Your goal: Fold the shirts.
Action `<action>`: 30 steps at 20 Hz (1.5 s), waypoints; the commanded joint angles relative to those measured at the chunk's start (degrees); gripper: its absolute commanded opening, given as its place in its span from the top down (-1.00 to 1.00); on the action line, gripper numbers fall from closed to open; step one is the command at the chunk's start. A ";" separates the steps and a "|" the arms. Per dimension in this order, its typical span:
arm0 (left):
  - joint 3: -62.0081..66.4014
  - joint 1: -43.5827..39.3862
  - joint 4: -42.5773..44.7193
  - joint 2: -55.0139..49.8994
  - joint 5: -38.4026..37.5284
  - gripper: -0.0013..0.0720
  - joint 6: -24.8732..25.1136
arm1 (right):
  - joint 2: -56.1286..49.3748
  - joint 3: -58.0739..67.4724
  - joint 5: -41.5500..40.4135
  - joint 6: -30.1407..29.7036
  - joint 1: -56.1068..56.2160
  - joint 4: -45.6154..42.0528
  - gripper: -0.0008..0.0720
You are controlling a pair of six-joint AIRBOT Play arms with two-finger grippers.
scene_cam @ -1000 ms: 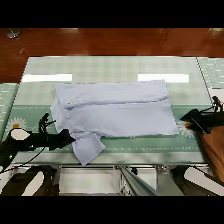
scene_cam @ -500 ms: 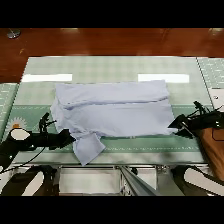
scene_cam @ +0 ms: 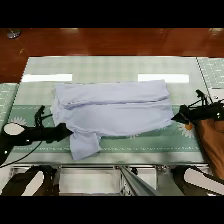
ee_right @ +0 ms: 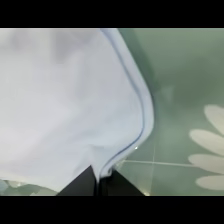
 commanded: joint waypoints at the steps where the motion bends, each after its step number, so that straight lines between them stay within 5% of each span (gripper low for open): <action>1: 7.41 4.55 0.07 -0.57 0.83 0.90 1.07 | -0.81 7.28 2.03 0.39 0.07 1.79 0.92; 8: 28.70 3.30 0.07 -19.02 8.37 0.90 1.46 | -12.22 22.77 -4.17 1.40 8.52 6.78 0.92; 16: 53.44 0.33 0.07 -45.13 5.33 0.90 1.20 | -27.93 40.48 -8.98 7.78 13.40 6.99 0.92; 24: 58.14 0.24 0.07 -50.75 0.33 0.90 0.83 | -33.53 46.84 -9.86 9.53 13.35 8.09 0.83; 25: 58.14 0.24 0.07 -50.73 0.28 0.77 1.03 | -33.57 46.84 -10.01 9.46 13.33 8.02 0.17; 26: 58.18 0.24 0.07 -50.73 -0.68 -0.03 1.03 | -33.55 46.86 -9.60 8.59 13.20 8.11 -0.53; 27: 58.69 0.59 0.98 -50.71 -3.67 -0.94 1.86 | -33.55 47.47 -8.04 6.88 12.74 7.91 -0.70; 30: 62.27 4.90 11.67 -49.92 -16.87 -0.96 1.64 | -33.55 50.12 -0.87 6.47 9.14 2.89 -0.70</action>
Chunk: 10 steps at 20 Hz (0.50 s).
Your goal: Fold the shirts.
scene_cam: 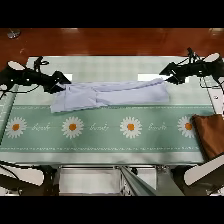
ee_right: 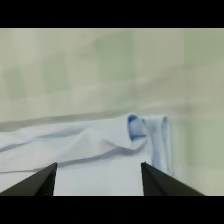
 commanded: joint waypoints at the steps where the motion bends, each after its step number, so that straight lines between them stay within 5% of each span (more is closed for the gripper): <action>1: 2.03 4.61 11.72 1.79 -13.27 -0.96 -0.46 | -0.26 1.79 8.70 -0.22 -3.98 -6.23 -0.70; 4: -4.94 9.25 16.50 9.94 -8.81 -0.96 -2.73 | -0.52 -1.11 14.12 1.27 -6.78 -11.65 -0.70; 7: -20.55 8.98 8.02 23.71 5.42 -0.96 0.35 | -1.46 -4.83 12.59 -0.94 -6.38 -5.35 -0.70; 10: -33.31 3.32 1.16 36.33 11.19 -0.96 3.87 | -3.13 -4.98 11.67 -2.75 -3.48 1.66 -0.70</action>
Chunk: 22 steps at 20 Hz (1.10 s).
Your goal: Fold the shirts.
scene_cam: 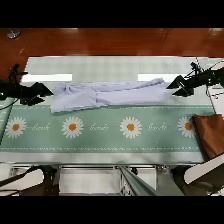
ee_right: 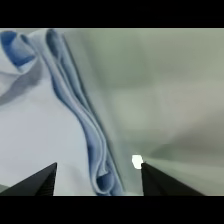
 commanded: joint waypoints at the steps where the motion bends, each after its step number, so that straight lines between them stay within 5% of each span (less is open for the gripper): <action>1: -13.09 -5.64 -5.75 13.03 7.48 -0.96 2.82 | -1.38 -1.05 -0.76 -1.70 2.99 5.27 -0.70; 3: -14.49 -11.50 -5.75 14.51 6.95 -0.96 2.84 | -1.51 -1.01 -1.51 -1.66 6.03 5.40 -0.68; 4: -14.47 -14.38 -5.84 14.32 8.50 -0.95 2.82 | -1.51 -0.70 -1.44 -1.70 7.04 5.42 -0.44; 5: -14.47 -17.46 -5.86 14.12 11.69 -0.92 2.82 | -1.36 -0.04 -1.05 -1.49 7.67 5.22 0.20; 6: -14.34 -20.35 -6.29 14.05 15.17 -0.48 2.82 | -0.46 0.39 -0.44 -1.62 7.96 5.42 0.87; 7: -14.14 -22.73 -7.34 14.03 17.92 0.60 2.86 | 1.42 0.39 -0.48 -2.23 7.93 4.59 0.92; 8: -13.79 -25.38 -9.03 13.92 21.33 0.90 3.52 | 3.65 0.37 -0.28 -2.14 7.72 2.08 0.92; 11: -10.01 -33.55 -10.03 11.47 27.30 0.90 3.45 | 13.66 -3.96 -0.13 -1.79 6.23 -6.03 0.92; 15: 1.09 -44.22 -9.94 -0.50 29.62 0.91 2.58 | 33.73 -21.84 -3.63 -5.46 3.85 -6.29 0.92; 22: 30.53 -58.40 -8.04 -32.28 17.73 0.91 -8.66 | 60.35 -38.58 -2.71 -2.78 3.91 -7.34 0.92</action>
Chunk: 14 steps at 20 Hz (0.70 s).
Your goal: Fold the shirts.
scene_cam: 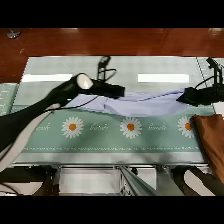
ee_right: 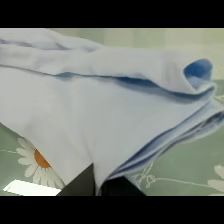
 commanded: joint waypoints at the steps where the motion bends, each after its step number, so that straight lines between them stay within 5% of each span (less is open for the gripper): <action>1: 14.51 -7.28 0.57 -14.91 -7.50 0.91 -7.02 | 11.06 -4.79 0.96 1.46 -0.11 0.15 0.92; 8: 24.35 -18.47 -2.99 -23.45 -13.00 0.90 -8.50 | 15.26 -4.68 1.75 3.13 -0.11 1.99 0.92; 14: 29.11 -3.21 3.23 -17.42 -22.64 0.91 -7.76 | 14.88 -2.14 1.14 5.46 5.81 3.89 0.92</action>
